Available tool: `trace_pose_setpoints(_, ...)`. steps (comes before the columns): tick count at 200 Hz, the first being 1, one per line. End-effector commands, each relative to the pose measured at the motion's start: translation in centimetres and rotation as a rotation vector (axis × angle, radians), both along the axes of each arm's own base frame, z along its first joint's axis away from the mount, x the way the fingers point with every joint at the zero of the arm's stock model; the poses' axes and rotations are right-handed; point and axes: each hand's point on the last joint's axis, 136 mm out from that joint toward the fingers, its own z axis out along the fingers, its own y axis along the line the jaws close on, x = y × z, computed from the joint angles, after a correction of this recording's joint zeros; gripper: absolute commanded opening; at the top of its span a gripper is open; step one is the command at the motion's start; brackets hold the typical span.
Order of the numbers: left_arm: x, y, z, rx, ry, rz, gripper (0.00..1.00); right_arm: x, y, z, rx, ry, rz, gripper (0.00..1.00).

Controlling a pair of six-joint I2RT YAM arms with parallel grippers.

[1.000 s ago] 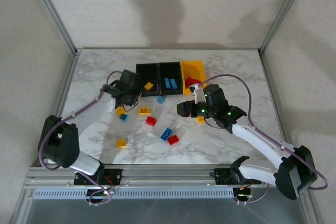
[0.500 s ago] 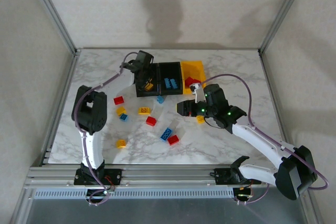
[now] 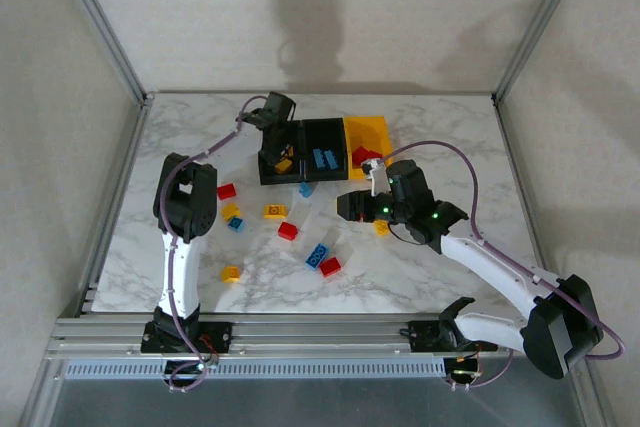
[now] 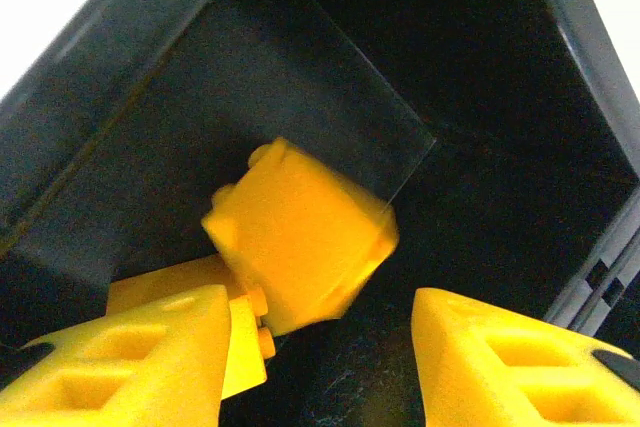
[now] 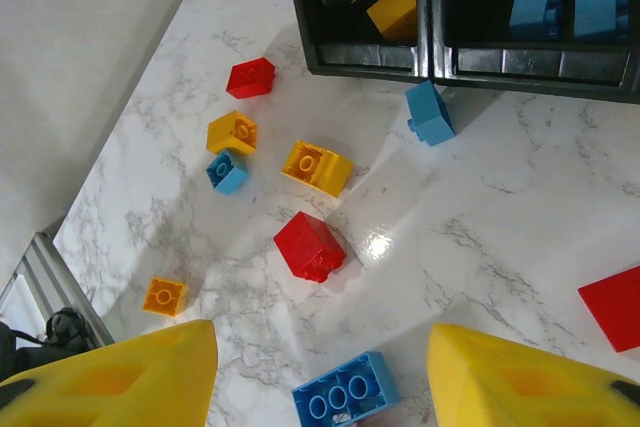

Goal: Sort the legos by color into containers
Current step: Place the lego in the container, then pick up the lego from the center of the table.

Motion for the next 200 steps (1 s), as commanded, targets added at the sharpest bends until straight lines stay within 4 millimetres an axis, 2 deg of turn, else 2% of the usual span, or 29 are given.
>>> trace_pose_setpoints(1,0.0,0.4,-0.1,0.005,0.022,-0.007,0.53,0.6,0.4,0.8,0.006,-0.018,-0.006,0.57)
trace_pose_setpoints(35,0.1,-0.3,1.3,-0.031,-0.004,-0.022,0.53,0.7,0.3,0.8,0.005,-0.021,-0.014,0.57)
trace_pose_setpoints(81,-1.4,-1.4,6.9,-0.055,-0.12,-0.083,0.57,1.3,-0.3,0.5,-0.03,-0.021,-0.053,0.58)
trace_pose_setpoints(116,-4.5,-2.1,9.5,-0.044,-0.189,-0.195,0.59,1.9,-0.9,0.4,-0.066,-0.014,-0.103,0.59)
trace_pose_setpoints(157,-9.4,-2.6,10.4,-0.028,-0.269,-0.361,0.6,3.0,-2.7,-0.7,-0.141,0.022,-0.229,0.64)
trace_pose_setpoints(188,-13.3,-3.3,10.9,-0.005,-0.338,-0.5,0.62,3.9,-4.4,-3.1,-0.24,0.134,-0.362,0.66)
trace_pose_setpoints(200,-14.6,-3.3,10.8,0.001,-0.35,-0.53,0.67,4.2,-5.1,-4.4,-0.284,0.2,-0.433,0.66)
